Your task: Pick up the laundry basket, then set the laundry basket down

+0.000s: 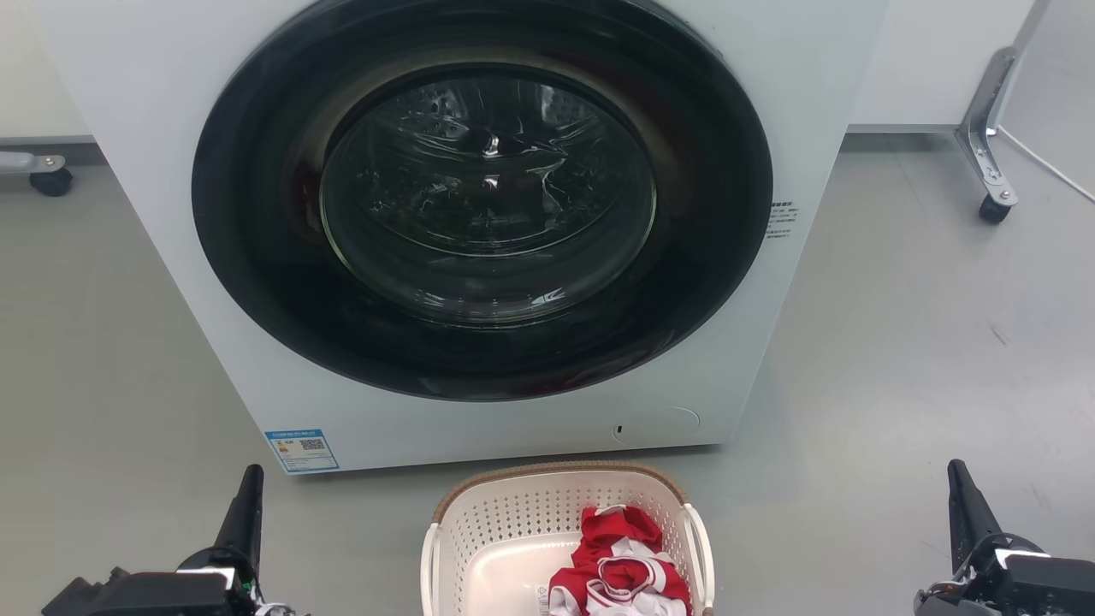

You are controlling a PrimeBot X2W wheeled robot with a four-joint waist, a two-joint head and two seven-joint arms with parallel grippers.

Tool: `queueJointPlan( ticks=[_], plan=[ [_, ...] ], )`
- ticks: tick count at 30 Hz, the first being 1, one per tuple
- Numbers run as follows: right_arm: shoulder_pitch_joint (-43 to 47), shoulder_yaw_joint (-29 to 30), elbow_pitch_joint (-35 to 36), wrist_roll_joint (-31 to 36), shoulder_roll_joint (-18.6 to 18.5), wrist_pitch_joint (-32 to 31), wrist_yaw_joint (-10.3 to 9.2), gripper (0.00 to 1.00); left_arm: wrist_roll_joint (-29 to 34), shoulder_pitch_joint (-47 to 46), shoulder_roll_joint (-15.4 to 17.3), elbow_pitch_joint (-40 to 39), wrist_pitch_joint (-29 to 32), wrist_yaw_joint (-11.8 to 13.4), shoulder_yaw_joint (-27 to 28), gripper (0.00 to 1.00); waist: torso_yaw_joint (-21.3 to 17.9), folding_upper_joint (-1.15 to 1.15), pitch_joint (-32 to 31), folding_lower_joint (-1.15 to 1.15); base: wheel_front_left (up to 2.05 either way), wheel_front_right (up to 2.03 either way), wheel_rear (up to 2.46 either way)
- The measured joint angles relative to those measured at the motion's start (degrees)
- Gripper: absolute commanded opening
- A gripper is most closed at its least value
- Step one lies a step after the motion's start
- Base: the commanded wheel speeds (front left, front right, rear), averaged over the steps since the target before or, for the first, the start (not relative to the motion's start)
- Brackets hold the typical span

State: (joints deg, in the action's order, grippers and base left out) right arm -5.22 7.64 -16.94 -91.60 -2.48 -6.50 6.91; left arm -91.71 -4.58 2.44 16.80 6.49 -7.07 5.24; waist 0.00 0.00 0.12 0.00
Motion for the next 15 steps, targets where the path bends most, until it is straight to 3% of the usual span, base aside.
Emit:
queueJointPlan(
  ticks=[15],
  plan=[
    [0.0,0.0,0.0,0.0,0.0,0.0,0.00,0.00,0.0,0.0,0.0,0.0,0.0,0.0,0.0,0.00,0.0,0.00,0.0,0.00,0.00,0.00,0.00]
  ],
)
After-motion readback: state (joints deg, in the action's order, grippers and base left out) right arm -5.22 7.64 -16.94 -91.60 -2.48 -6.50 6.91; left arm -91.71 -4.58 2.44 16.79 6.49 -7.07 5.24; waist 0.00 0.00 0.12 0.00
